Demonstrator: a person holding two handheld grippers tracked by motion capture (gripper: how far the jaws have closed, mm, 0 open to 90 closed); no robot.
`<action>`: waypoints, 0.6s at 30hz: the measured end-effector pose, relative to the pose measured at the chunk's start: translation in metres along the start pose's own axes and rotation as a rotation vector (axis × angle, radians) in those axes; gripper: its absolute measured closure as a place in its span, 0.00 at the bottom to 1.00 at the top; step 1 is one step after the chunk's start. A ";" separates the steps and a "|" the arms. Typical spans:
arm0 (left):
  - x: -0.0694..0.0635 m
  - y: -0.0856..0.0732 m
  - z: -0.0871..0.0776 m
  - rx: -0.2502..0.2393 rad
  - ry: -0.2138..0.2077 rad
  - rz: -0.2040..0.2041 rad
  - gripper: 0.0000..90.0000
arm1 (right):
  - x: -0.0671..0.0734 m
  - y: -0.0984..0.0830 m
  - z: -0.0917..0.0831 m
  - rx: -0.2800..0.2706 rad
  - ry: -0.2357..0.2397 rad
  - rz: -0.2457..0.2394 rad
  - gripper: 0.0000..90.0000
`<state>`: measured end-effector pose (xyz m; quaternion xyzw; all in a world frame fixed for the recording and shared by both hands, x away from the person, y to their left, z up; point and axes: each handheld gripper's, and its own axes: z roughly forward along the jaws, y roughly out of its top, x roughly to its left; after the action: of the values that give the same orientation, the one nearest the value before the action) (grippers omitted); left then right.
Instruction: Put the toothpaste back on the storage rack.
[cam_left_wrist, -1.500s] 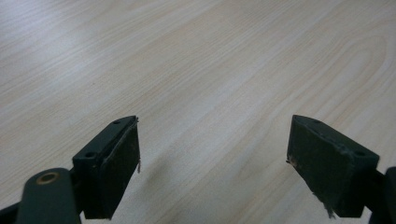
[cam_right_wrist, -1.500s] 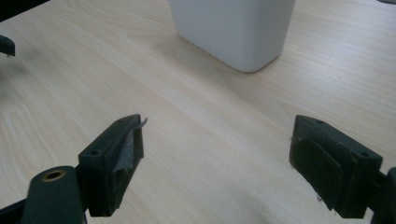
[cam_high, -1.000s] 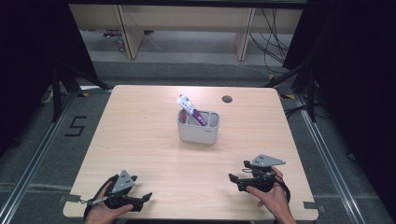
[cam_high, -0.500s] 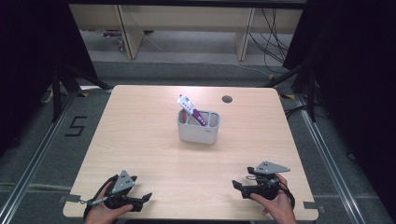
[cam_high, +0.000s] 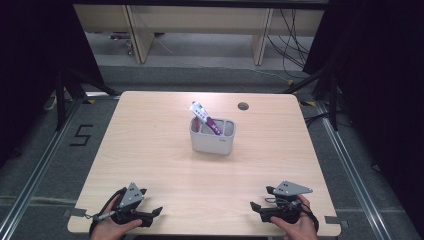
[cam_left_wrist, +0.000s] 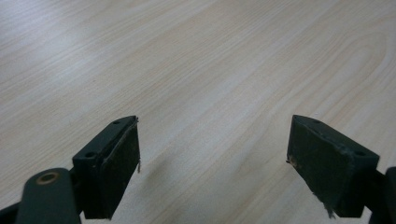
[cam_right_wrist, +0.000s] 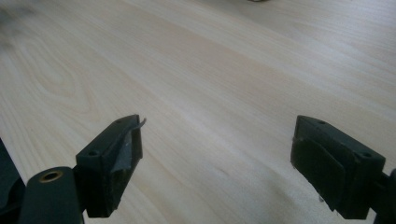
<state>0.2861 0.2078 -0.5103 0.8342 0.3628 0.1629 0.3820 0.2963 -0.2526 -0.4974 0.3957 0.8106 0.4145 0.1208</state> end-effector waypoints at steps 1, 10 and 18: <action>0.000 0.000 0.000 0.001 0.000 0.000 0.18 | 0.001 -0.001 -0.001 0.018 0.003 0.011 0.19; 0.000 0.000 0.000 0.000 0.002 0.000 0.18 | 0.006 -0.007 -0.003 0.029 0.023 -0.005 0.19; 0.000 -0.001 0.000 -0.001 0.001 0.001 0.18 | 0.011 -0.011 -0.003 0.039 0.043 -0.013 0.19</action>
<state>0.2854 0.2081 -0.5105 0.8341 0.3626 0.1637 0.3821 0.2816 -0.2503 -0.5027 0.3838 0.8233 0.4063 0.0984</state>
